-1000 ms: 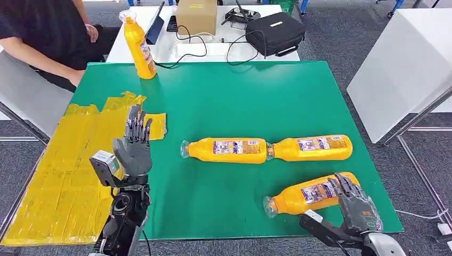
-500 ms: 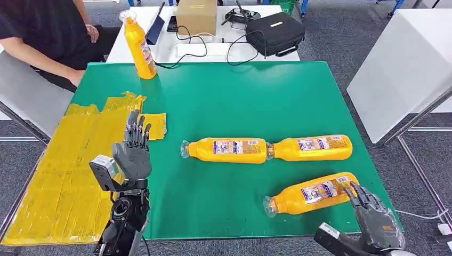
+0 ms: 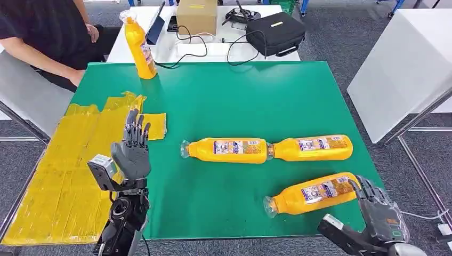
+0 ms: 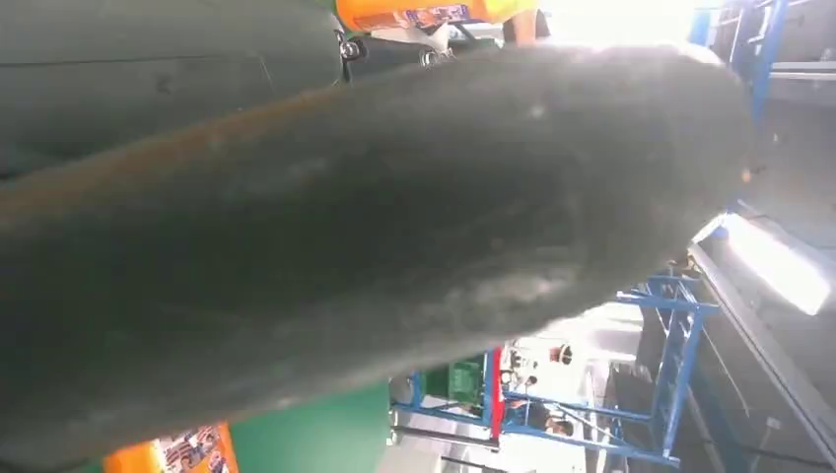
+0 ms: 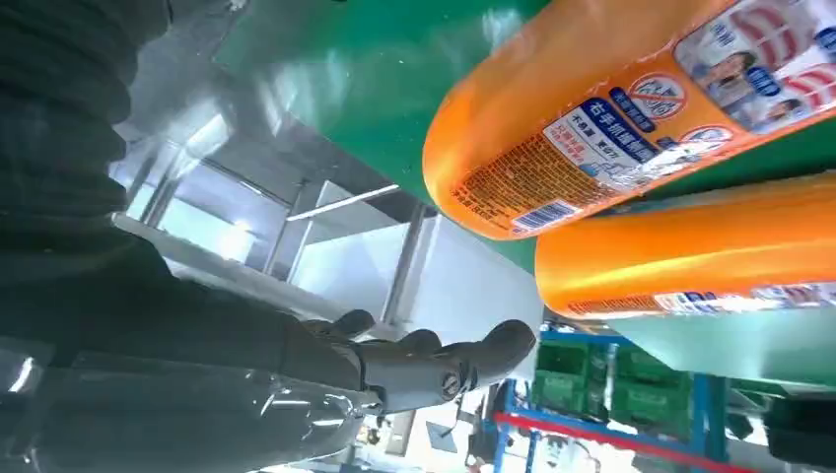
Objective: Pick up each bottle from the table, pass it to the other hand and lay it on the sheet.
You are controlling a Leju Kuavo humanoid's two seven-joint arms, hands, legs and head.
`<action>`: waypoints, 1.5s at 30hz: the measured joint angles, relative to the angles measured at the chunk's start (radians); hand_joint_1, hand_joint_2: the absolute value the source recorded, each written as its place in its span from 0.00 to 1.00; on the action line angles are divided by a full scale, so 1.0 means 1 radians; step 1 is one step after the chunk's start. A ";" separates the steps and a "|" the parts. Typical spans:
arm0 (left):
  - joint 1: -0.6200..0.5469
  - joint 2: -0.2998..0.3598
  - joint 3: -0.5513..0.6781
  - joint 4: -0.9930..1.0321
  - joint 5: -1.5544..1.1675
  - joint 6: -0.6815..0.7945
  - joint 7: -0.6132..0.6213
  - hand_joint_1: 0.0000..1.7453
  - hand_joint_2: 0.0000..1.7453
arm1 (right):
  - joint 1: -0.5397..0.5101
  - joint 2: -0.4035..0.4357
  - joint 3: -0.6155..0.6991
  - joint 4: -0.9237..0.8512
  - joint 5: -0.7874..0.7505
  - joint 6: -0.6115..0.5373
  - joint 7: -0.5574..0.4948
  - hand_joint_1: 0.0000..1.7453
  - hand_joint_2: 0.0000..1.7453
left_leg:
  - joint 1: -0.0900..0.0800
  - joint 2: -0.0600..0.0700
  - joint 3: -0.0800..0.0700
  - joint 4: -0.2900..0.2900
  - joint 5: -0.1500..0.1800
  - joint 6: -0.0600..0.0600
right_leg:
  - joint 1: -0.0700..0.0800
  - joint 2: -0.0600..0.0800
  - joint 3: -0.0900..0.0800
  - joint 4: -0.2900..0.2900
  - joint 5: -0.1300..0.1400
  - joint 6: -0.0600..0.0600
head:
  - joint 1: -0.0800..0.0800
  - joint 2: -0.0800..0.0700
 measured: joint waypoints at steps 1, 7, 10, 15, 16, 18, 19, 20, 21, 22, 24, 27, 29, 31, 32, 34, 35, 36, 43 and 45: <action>-0.002 0.000 0.000 0.000 -0.001 0.000 0.003 0.00 0.00 | -0.006 -0.002 0.003 0.010 0.001 -0.003 0.005 0.00 1.00 | 0.000 0.000 0.000 0.000 0.000 0.000 | 0.000 0.000 0.000 0.000 0.000 0.000 | 0.000 0.000; -0.011 -0.001 0.003 0.000 -0.002 0.000 0.005 0.00 0.00 | -0.042 -0.011 0.018 0.062 0.004 -0.008 0.017 0.00 1.00 | 0.000 0.000 0.000 0.000 0.000 0.000 | 0.000 0.000 0.000 0.000 0.000 0.000 | 0.000 0.000; -0.020 -0.001 0.005 0.001 -0.002 0.000 0.005 0.00 0.00 | -0.064 -0.021 0.025 0.096 0.005 -0.009 0.025 0.00 1.00 | 0.000 0.000 0.000 0.000 0.000 0.000 | 0.000 0.000 0.000 0.000 0.000 0.000 | 0.000 0.000; -0.032 -0.001 0.008 0.003 -0.002 -0.002 0.005 0.00 0.00 | -0.098 -0.036 0.046 0.154 0.008 -0.009 0.036 0.00 1.00 | 0.000 0.000 0.000 0.000 0.000 0.000 | 0.000 0.000 0.000 0.000 0.000 0.000 | 0.000 0.000; -0.034 -0.001 0.009 0.003 -0.002 -0.003 0.005 0.00 0.00 | -0.106 -0.039 0.050 0.170 0.013 -0.010 0.042 0.00 1.00 | 0.000 0.000 0.000 0.000 0.000 0.000 | 0.000 0.000 0.000 0.000 0.000 0.000 | 0.000 0.000; -0.040 -0.001 0.010 0.008 -0.006 -0.005 0.005 0.00 0.00 | -0.127 -0.045 0.066 0.209 0.024 -0.016 0.056 0.00 1.00 | 0.000 0.000 0.000 0.000 0.000 0.000 | 0.000 0.000 0.000 0.000 0.000 0.000 | 0.000 0.000; -0.042 -0.001 0.010 0.009 -0.008 -0.005 0.005 0.00 0.00 | -0.140 -0.047 0.076 0.230 0.030 -0.020 0.059 0.00 1.00 | 0.000 0.000 0.000 0.000 0.000 0.000 | 0.000 0.000 0.000 0.000 0.000 0.000 | 0.000 0.000; -0.044 -0.001 0.011 0.010 -0.008 -0.005 0.005 0.00 0.00 | -0.150 -0.048 0.081 0.242 0.032 -0.023 0.062 0.00 1.00 | 0.000 0.000 0.000 0.000 0.000 0.000 | 0.000 0.000 0.000 0.000 0.000 0.000 | 0.000 0.000; -0.045 -0.001 0.011 0.010 -0.009 -0.005 0.005 0.00 0.00 | -0.166 -0.050 0.095 0.270 0.037 -0.029 0.067 0.00 1.00 | 0.000 0.000 0.000 0.000 0.000 0.000 | 0.000 0.000 0.000 0.000 0.000 0.000 | 0.000 0.000; -0.045 -0.001 0.011 0.010 -0.009 -0.005 0.005 0.00 0.00 | -0.174 -0.051 0.099 0.284 0.038 -0.029 0.070 0.00 1.00 | 0.000 0.000 0.000 0.000 0.001 0.000 | 0.000 0.000 0.000 0.000 0.000 0.000 | 0.000 0.000; -0.046 -0.001 0.013 0.010 -0.009 -0.005 0.005 0.00 0.00 | -0.195 -0.052 0.113 0.314 0.038 -0.030 0.074 0.00 1.00 | 0.000 0.000 0.000 0.000 0.001 0.001 | 0.000 0.000 0.000 0.000 0.000 0.000 | 0.000 0.000; -0.048 -0.001 0.016 0.014 -0.009 -0.005 0.005 0.00 0.00 | -0.231 -0.061 0.129 0.368 0.039 -0.030 0.077 0.00 1.00 | 0.000 0.000 -0.001 0.000 0.001 0.001 | 0.000 0.000 0.000 0.000 0.001 0.001 | 0.000 0.000; -0.058 -0.001 0.019 0.025 -0.008 -0.008 0.005 0.00 0.00 | -0.273 -0.081 0.147 0.438 0.031 -0.037 0.079 0.00 1.00 | 0.000 0.001 0.000 0.000 0.001 0.001 | 0.000 0.000 0.000 0.000 0.001 0.001 | 0.000 0.000; -0.069 0.000 0.021 0.037 -0.007 -0.010 0.004 0.00 0.00 | -0.315 -0.095 0.162 0.507 0.029 -0.051 0.078 0.00 1.00 | 0.000 0.000 0.000 0.000 0.002 0.002 | 0.000 0.000 0.000 0.000 0.001 0.001 | 0.000 0.000; -0.075 0.000 0.022 0.044 -0.007 -0.012 0.004 0.00 0.00 | -0.336 -0.100 0.169 0.546 0.028 -0.055 0.078 0.00 1.00 | 0.000 0.000 0.000 0.000 0.002 0.002 | 0.000 0.000 0.000 0.000 0.001 0.001 | 0.000 0.000; -0.089 0.001 0.023 0.061 -0.007 -0.018 0.001 0.00 0.00 | -0.389 -0.112 0.187 0.640 0.026 -0.072 0.077 0.00 1.00 | 0.000 0.001 0.001 0.000 0.002 0.002 | 0.000 0.000 0.001 0.000 0.002 0.002 | 0.000 0.000; -0.099 0.001 0.023 0.071 -0.007 -0.020 0.000 0.00 0.00 | -0.418 -0.123 0.200 0.696 0.020 -0.087 0.077 0.00 1.00 | 0.000 0.001 0.002 0.000 0.002 0.002 | 0.000 0.001 0.002 0.000 0.002 0.002 | 0.000 0.000; -0.104 0.001 0.024 0.076 -0.007 -0.020 -0.001 0.00 0.00 | -0.434 -0.128 0.207 0.724 0.016 -0.094 0.077 0.00 1.00 | 0.000 0.001 0.004 0.000 0.002 0.002 | 0.000 0.001 0.003 0.000 0.002 0.002 | 0.000 0.000; -0.124 0.004 0.027 0.103 -0.007 -0.023 -0.009 0.00 0.00 | -0.481 -0.168 0.247 0.856 0.010 -0.085 0.066 1.00 1.00 | 0.000 0.001 0.015 0.000 0.000 0.001 | 0.000 0.001 0.011 -0.001 0.001 0.001 | 0.000 0.000; -0.138 0.006 0.030 0.118 -0.003 -0.030 -0.014 0.00 0.00 | -0.478 -0.191 0.265 0.880 -0.007 -0.078 0.050 1.00 1.00 | 0.000 0.001 0.021 0.000 -0.003 0.002 | 0.000 0.001 0.008 -0.003 -0.002 0.001 | 0.000 0.000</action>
